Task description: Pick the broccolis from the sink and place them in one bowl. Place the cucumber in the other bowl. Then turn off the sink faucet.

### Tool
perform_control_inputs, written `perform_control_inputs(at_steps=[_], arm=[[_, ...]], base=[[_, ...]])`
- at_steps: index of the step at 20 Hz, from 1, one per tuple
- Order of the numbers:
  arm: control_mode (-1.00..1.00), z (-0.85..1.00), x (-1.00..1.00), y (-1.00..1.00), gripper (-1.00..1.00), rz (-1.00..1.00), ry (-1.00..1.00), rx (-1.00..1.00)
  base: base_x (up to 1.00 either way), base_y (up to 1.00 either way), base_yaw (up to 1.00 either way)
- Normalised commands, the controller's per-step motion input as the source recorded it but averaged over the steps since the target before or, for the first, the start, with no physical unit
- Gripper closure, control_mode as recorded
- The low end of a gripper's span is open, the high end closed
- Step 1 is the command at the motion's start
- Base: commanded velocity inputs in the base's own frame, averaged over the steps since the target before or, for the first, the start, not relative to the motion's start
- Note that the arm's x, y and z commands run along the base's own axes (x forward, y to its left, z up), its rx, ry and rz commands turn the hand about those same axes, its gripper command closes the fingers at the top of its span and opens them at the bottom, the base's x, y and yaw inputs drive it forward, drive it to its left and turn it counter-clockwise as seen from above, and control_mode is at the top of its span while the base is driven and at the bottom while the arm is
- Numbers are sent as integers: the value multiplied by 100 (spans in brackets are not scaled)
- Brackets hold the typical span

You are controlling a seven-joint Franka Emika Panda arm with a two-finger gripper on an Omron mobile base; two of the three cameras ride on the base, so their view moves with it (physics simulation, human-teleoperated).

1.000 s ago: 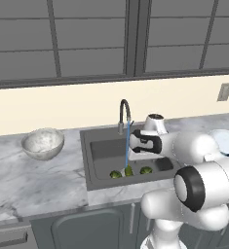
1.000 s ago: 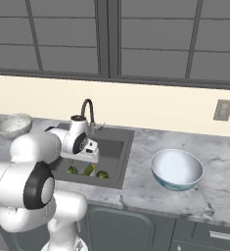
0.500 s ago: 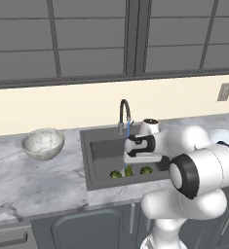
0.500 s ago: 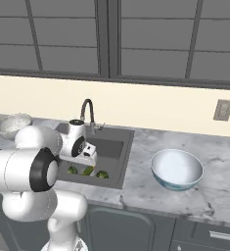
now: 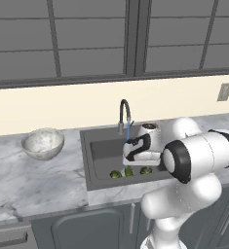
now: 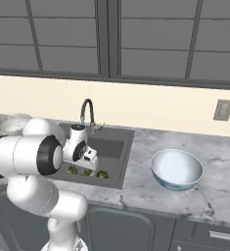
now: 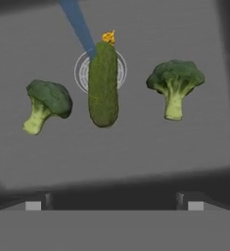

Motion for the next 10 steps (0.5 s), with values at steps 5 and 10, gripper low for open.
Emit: perform_control_inputs(at_steps=[5, 10], arm=[[-100, -20, 26, 0, -100, -8, 0, 0], [-100, -14, 25, 1, -100, -5, 0, 0]], base=[[0, 0, 0], [0, 0, 0]])
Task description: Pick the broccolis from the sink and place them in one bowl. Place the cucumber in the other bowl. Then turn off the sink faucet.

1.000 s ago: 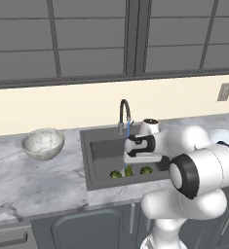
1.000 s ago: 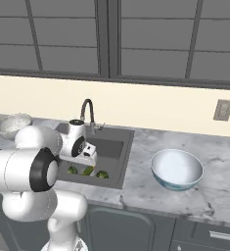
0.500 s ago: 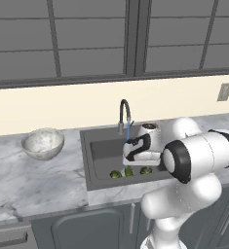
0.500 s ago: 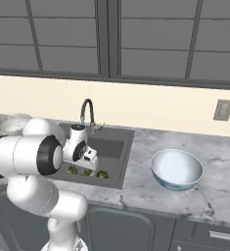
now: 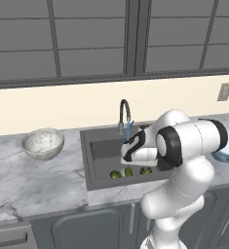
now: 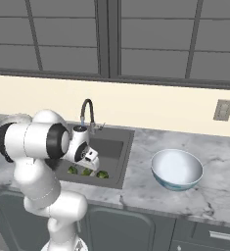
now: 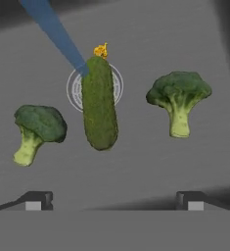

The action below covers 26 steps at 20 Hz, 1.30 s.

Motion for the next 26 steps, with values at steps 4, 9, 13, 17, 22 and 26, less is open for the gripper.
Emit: perform_control_inputs(at_steps=[4, 9, 13, 17, 22, 26], arm=[[-100, -23, 21, 4, -100, -5, 0, 0], [-100, -27, 16, 9, -100, -5, 0, 0], [-100, -27, 21, 9, -100, -5, 0, 0], [-100, -24, 25, 4, -100, -4, 0, 0], [-100, -25, 29, 0, -100, -5, 0, 0], [-100, -26, 32, 1, -100, -5, 0, 0]], base=[[0, 0, 0], [0, 0, 0], [0, 0, 0], [0, 0, 0], [0, 0, 0], [0, 0, 0]])
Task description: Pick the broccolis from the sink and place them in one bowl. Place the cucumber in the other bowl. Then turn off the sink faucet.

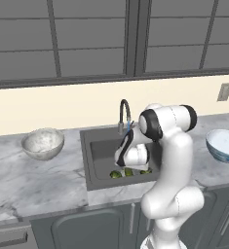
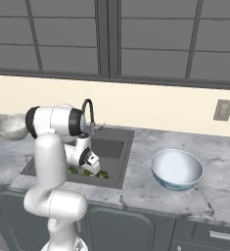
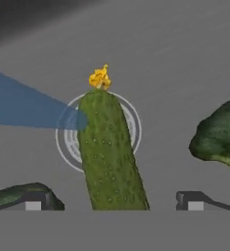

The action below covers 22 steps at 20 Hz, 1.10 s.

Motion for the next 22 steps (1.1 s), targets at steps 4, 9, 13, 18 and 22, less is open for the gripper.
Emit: perform_control_inputs(at_steps=[4, 9, 13, 18, 22], arm=[[-100, -28, 34, 6, -100, -5, 0, 0], [-100, -31, 30, 2, -100, -4, 0, 0], [-100, -39, 21, 0, -100, -4, 0, 0], [-100, -56, 7, 0, 100, -4, 0, 0], [-100, -46, -9, 0, 100, -3, 1, 0]], base=[[0, 0, 0], [0, 0, 0], [0, 0, 0], [0, 0, 0], [0, 0, 0]])
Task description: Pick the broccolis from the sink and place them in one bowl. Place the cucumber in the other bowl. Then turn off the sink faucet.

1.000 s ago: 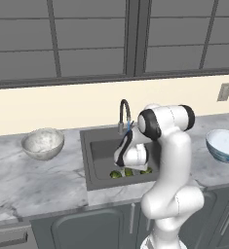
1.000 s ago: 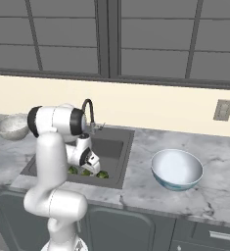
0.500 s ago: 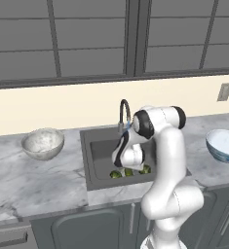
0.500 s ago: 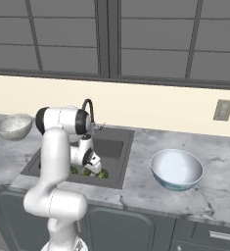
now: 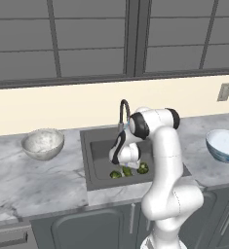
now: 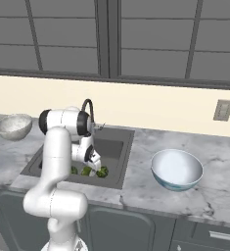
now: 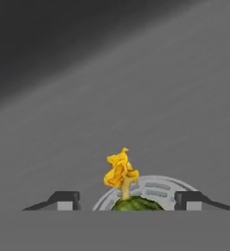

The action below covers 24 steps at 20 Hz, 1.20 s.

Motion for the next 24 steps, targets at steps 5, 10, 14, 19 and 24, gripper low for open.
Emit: perform_control_inputs(at_steps=[5, 10, 14, 19, 24], arm=[[-100, -1, -2, -1, 100, 0, -1, 0], [-100, 14, -15, -12, 100, -1, -10, 3], [-100, 28, -13, -5, 100, 0, -13, 2], [-100, 46, -13, -13, 100, -1, -14, 2], [-100, 54, -3, -17, 100, -4, -13, 3]], base=[[0, 0, 0], [0, 0, 0], [0, 0, 0], [0, 0, 0], [0, 0, 0]])
